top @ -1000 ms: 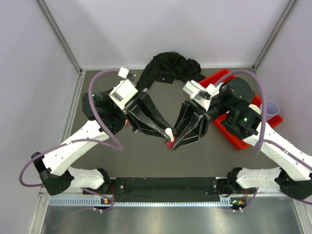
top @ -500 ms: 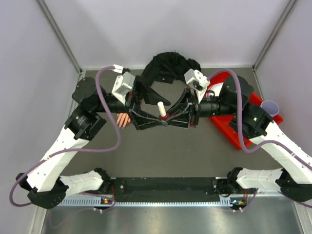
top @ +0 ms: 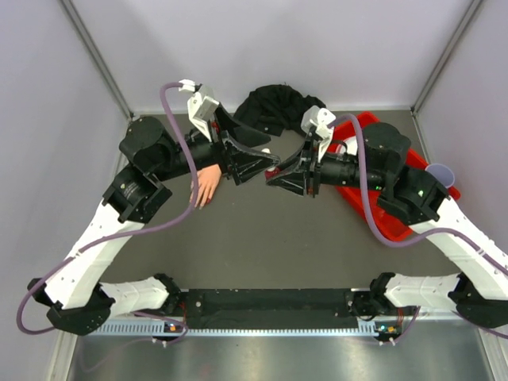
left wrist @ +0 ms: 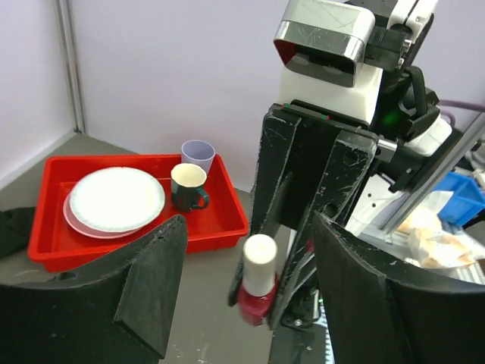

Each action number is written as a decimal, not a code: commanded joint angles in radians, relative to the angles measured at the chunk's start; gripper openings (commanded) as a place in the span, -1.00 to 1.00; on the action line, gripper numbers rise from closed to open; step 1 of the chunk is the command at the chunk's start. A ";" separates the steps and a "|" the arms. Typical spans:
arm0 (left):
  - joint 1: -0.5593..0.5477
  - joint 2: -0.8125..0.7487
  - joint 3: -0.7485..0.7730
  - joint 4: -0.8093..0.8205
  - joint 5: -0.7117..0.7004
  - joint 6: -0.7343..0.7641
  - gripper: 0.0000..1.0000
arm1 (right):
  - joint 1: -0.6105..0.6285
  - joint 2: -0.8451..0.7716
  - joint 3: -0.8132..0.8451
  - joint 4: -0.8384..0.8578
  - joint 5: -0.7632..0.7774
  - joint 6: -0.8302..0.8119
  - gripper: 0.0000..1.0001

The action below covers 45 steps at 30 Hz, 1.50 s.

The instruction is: Paint the nails

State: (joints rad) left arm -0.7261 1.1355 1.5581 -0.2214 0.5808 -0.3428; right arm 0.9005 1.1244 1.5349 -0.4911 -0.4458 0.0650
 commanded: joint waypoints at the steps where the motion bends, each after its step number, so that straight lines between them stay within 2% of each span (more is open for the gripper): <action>1: 0.002 0.024 0.037 0.020 -0.036 -0.085 0.38 | 0.003 0.009 0.062 0.000 0.104 -0.028 -1.00; 7: 0.002 0.036 0.040 0.014 -0.026 -0.113 0.25 | 0.003 0.008 0.065 0.008 0.145 -0.019 -1.00; 10: 0.002 0.038 0.039 -0.001 -0.027 -0.111 0.08 | 0.003 0.006 0.065 0.013 0.167 -0.008 -1.00; 13: 0.002 0.041 0.039 0.004 0.000 -0.111 -0.29 | 0.005 0.003 0.062 0.028 0.154 0.001 -1.00; 14: 0.002 0.044 0.039 0.020 0.019 -0.113 -0.55 | 0.005 0.002 0.060 0.031 0.151 0.004 -1.00; 16: 0.002 0.052 0.036 0.054 0.083 -0.113 -0.85 | 0.005 -0.003 0.054 0.046 0.145 0.009 -1.00; 17: 0.002 0.055 0.020 0.106 0.175 -0.114 -1.00 | 0.005 -0.006 0.050 0.054 0.131 0.013 -1.00; 19: 0.002 0.052 -0.015 0.209 0.270 -0.151 -1.00 | 0.005 -0.017 0.039 0.092 0.096 0.028 -1.00; 20: 0.002 0.050 -0.062 0.274 0.387 -0.172 -1.00 | 0.005 -0.020 0.033 0.106 0.043 0.048 -1.00; 21: 0.002 0.046 -0.090 0.433 0.440 -0.200 -1.00 | 0.005 -0.023 0.030 0.150 0.009 0.067 -1.00; 22: 0.001 0.043 -0.117 0.523 0.506 -0.282 -1.00 | 0.005 -0.026 0.022 0.173 -0.072 0.099 -1.00; 23: -0.002 0.044 -0.180 0.657 0.615 -0.345 -1.00 | 0.005 -0.023 0.018 0.206 -0.117 0.125 -1.00; 24: -0.007 0.047 -0.209 0.935 0.667 -0.420 -1.00 | 0.005 -0.023 0.013 0.241 -0.164 0.151 -1.00; 25: -0.015 0.052 -0.234 1.096 0.704 -0.581 -1.00 | 0.005 -0.012 0.004 0.323 -0.257 0.204 -1.00; 27: -0.058 0.093 -0.234 1.299 0.785 -0.707 -1.00 | 0.005 -0.003 -0.024 0.425 -0.347 0.274 -1.00; 28: -0.079 0.108 -0.215 1.286 0.807 -0.705 -1.00 | 0.005 0.006 -0.030 0.548 -0.413 0.351 -1.00; 29: -0.128 0.136 -0.170 1.268 0.835 -0.696 -1.00 | 0.005 0.024 -0.032 0.590 -0.438 0.387 -1.00; 32: -0.182 0.155 -0.136 1.217 0.875 -0.650 -1.00 | 0.005 0.067 -0.024 0.713 -0.498 0.475 -1.00; 36: -0.185 0.129 -0.128 1.084 0.896 -0.544 -1.00 | 0.005 0.083 -0.010 0.697 -0.493 0.483 -1.00; 37: -0.182 0.118 -0.124 1.027 0.883 -0.460 -1.00 | 0.005 0.081 -0.007 0.675 -0.473 0.458 -1.00; 38: -0.167 0.092 -0.119 0.896 0.866 -0.406 -1.00 | 0.005 0.081 -0.002 0.621 -0.462 0.438 -1.00; 39: -0.156 0.078 -0.116 0.807 0.851 -0.348 -0.90 | 0.005 0.078 0.007 0.588 -0.450 0.418 -1.00; 40: -0.144 0.063 -0.107 0.728 0.806 -0.223 -0.75 | 0.005 0.074 0.008 0.559 -0.420 0.377 -1.00; 41: -0.115 0.031 -0.102 0.558 0.777 -0.158 -0.37 | 0.005 0.069 0.008 0.533 -0.404 0.357 -1.00; 42: -0.099 0.014 -0.093 0.474 0.748 -0.028 -0.22 | 0.005 0.064 0.013 0.461 -0.389 0.334 -1.00; 45: -0.058 -0.040 -0.066 0.227 0.598 0.166 0.20 | 0.005 0.048 0.021 0.331 -0.311 0.240 -1.00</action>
State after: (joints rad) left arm -0.8158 1.1545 1.4528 0.4511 1.2247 -0.5495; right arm 0.9234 1.1805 1.5013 -0.0467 -1.0084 0.4080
